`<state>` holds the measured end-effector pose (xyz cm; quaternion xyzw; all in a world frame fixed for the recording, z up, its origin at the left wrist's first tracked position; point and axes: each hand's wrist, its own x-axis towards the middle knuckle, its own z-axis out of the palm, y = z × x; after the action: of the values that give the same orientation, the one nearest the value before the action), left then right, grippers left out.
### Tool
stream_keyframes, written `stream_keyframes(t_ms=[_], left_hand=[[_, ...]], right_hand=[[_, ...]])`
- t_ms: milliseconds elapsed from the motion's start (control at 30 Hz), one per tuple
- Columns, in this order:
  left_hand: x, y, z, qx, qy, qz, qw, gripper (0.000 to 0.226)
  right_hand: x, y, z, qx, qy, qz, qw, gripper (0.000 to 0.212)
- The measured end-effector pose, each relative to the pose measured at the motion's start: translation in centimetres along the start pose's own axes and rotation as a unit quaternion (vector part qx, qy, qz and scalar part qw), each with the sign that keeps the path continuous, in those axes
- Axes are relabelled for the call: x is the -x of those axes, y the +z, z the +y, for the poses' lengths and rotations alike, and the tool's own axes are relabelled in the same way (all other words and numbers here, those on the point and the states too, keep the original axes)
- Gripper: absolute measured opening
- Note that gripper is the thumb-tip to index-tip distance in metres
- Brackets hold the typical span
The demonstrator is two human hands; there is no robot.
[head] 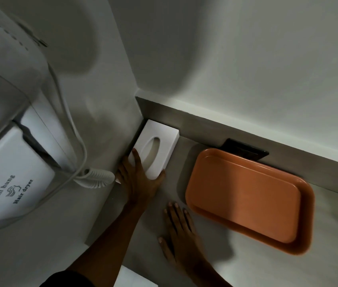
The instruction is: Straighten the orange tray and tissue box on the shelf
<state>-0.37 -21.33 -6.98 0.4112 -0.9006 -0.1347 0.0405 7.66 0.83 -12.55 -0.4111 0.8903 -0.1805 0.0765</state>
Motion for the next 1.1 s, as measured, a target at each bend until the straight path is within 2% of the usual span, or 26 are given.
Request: stream_keyframes(t_ms=[67, 200, 300, 400, 500, 600, 700, 800, 1100], left_hand=[[0.1, 0.0, -0.1, 0.016, 0.027, 0.001, 1.000, 0.122], [1.9, -0.2, -1.4, 0.040, 0.104, 0.032, 0.993, 0.093], [4.5, 0.2, -3.6, 0.026, 0.161, 0.044, 0.986, 0.086], [6.4, 0.7, -5.2, 0.009, 0.200, 0.035, 0.979, 0.082], [6.3, 0.8, -5.6, 0.004, 0.200, 0.029, 0.979, 0.080], [5.9, 1.3, -5.6, -0.021, 0.202, 0.038, 0.978, 0.082], [5.3, 1.7, -6.3, -0.021, 0.212, 0.052, 0.976, 0.085], [4.1, 1.7, -7.8, -0.015, 0.237, 0.053, 0.970, 0.087], [3.1, 1.6, -8.8, -0.024, 0.285, 0.061, 0.956, 0.089]], right_hand=[[-0.4, -0.8, -1.1, -0.025, 0.012, 0.034, 0.999, 0.068], [-3.3, -4.4, -2.9, -0.205, 0.010, 0.111, 0.972, 0.062], [-8.9, -7.6, -1.5, -0.262, 0.046, 0.117, 0.957, 0.060], [-14.5, -8.8, 1.1, -0.185, 0.082, 0.005, 0.979, 0.069], [-17.6, -8.0, 3.4, -0.111, 0.029, -0.091, 0.989, 0.082], [-18.5, -7.4, 4.9, -0.071, -0.031, -0.084, 0.993, 0.089], [-18.7, -6.9, 5.1, -0.057, -0.053, -0.050, 0.996, 0.090], [-19.1, -6.1, 4.5, -0.048, -0.056, -0.033, 0.997, 0.090], [-19.0, -6.9, 3.7, -0.046, -0.030, -0.060, 0.997, 0.089]])
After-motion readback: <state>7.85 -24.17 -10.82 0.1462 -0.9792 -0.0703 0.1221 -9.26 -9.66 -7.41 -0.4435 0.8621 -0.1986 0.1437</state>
